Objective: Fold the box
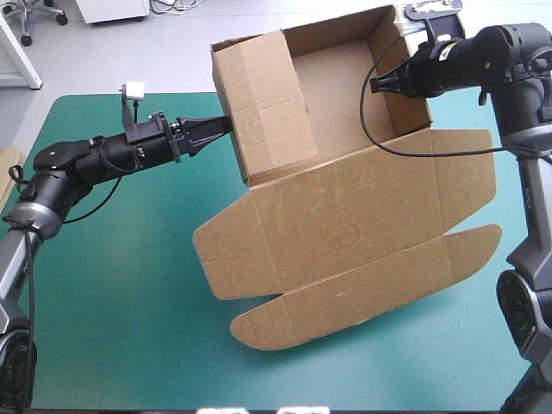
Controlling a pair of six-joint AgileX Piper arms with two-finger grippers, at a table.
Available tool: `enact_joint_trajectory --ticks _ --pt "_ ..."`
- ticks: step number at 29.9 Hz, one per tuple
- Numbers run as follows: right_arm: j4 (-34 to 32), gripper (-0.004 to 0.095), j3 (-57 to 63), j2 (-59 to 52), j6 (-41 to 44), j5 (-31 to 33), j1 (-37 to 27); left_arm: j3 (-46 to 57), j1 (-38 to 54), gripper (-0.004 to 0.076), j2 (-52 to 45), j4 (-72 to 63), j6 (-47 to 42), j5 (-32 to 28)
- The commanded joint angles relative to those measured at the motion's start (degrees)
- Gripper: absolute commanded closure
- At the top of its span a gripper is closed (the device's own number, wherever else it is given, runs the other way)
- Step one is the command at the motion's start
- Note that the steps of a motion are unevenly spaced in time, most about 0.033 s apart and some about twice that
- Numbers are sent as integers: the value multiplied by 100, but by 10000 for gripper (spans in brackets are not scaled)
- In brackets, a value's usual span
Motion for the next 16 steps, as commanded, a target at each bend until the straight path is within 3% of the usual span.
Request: enact_joint_trajectory --ticks 1,4,6,10,16 --pt "381 926 -126 -280 87 -6 17 -178 -87 504 -233 -540 -195 173" --pt "381 926 -126 -280 106 -6 17 -178 -87 388 -233 -540 -270 276" --pt "381 926 -126 -280 106 -6 17 -178 -87 354 -233 -540 -270 354" --pt "381 926 -126 -280 115 -6 17 -264 -87 353 -238 -540 -340 676" --pt "411 926 -126 -280 133 -6 17 -544 -87 353 -238 -540 -451 613"
